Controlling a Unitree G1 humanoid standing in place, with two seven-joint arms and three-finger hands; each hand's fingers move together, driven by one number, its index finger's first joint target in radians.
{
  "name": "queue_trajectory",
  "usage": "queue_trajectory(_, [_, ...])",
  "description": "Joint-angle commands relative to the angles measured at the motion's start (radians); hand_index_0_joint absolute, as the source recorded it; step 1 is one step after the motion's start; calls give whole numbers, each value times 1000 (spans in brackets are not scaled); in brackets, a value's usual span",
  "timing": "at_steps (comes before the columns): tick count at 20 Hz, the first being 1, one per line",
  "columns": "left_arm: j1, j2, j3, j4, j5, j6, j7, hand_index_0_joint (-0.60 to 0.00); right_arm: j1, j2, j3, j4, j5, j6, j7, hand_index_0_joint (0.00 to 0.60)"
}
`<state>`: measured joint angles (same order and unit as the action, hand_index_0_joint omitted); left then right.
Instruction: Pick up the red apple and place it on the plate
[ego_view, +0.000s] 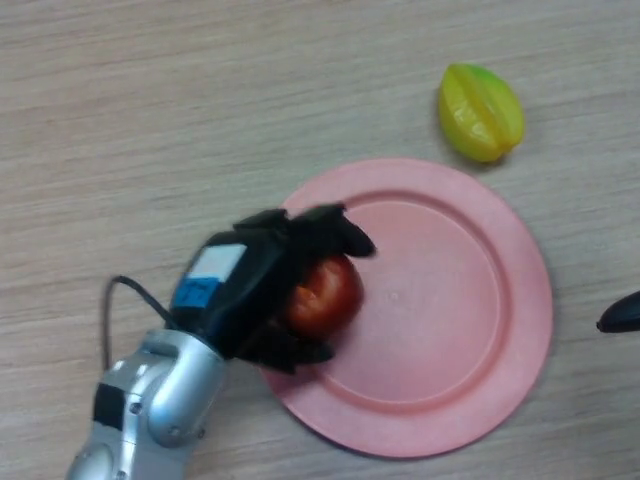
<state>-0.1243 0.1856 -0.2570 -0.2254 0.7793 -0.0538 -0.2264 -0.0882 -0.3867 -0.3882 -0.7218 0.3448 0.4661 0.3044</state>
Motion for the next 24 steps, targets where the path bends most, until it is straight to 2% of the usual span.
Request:
queue_trajectory(1, [-37,5,47,-33,0,-84,21,-600,-14,-46,-77,-30,48,-139,1,0])
queue_trajectory(2, [-37,5,47,-33,-1,-81,20,-549,-13,-46,-76,-30,47,-140,2,0])
queue_trajectory(3, [-37,5,47,-30,3,-75,14,-399,-14,-46,-73,-29,42,-139,3,0])
queue_trajectory(4, [-36,5,49,-28,15,-72,7,-300,-15,-45,-68,-29,37,-138,5,0])
queue_trajectory(5, [-27,6,59,-40,38,-59,-36,-150,-20,-44,-55,-30,25,-135,8,0])
queue_trajectory(6, [-18,5,72,-74,30,-43,-99,-51,-26,-41,-40,-33,12,-132,10,0])
queue_trajectory(7, [-17,8,100,-158,-34,-20,-199,0,-33,-38,-27,-43,9,-115,9,0])
queue_trajectory(10, [-59,29,185,-286,-189,-15,-226,0,-33,-37,-27,-48,14,-106,14,0])
queue_trajectory(11, [-76,40,264,-344,-339,21,-206,0,-32,-34,-17,-52,6,-102,11,0])
queue_trajectory(12, [-73,52,300,-366,-408,66,-193,0,-30,-30,-15,-58,6,-100,9,0])
queue_trajectory(13, [-52,74,384,-416,-597,177,-177,0,-23,-22,-16,-70,8,-98,9,0])
queue_trajectory(14, [-38,81,424,-436,-702,223,-156,0,-20,-20,-18,-73,13,-97,10,0])
queue_trajectory(15, [1,95,521,-450,-919,296,-100,0,-14,-16,-21,-72,17,-99,13,0])
queue_trajectory(16, [19,108,549,-436,-987,307,-77,0,-11,-14,-18,-71,15,-98,10,0])
queue_trajectory(17, [58,120,581,-388,-1064,258,-53,0,-13,-11,-4,-73,5,-95,0,0])
queue_trajectory(19, [96,136,597,-384,-1118,260,-51,0,-16,-4,19,-74,-13,-94,-3,0])
queue_trajectory(24, [97,149,614,-409,-1153,304,-55,0,-41,-5,54,-55,-47,-95,7,0])
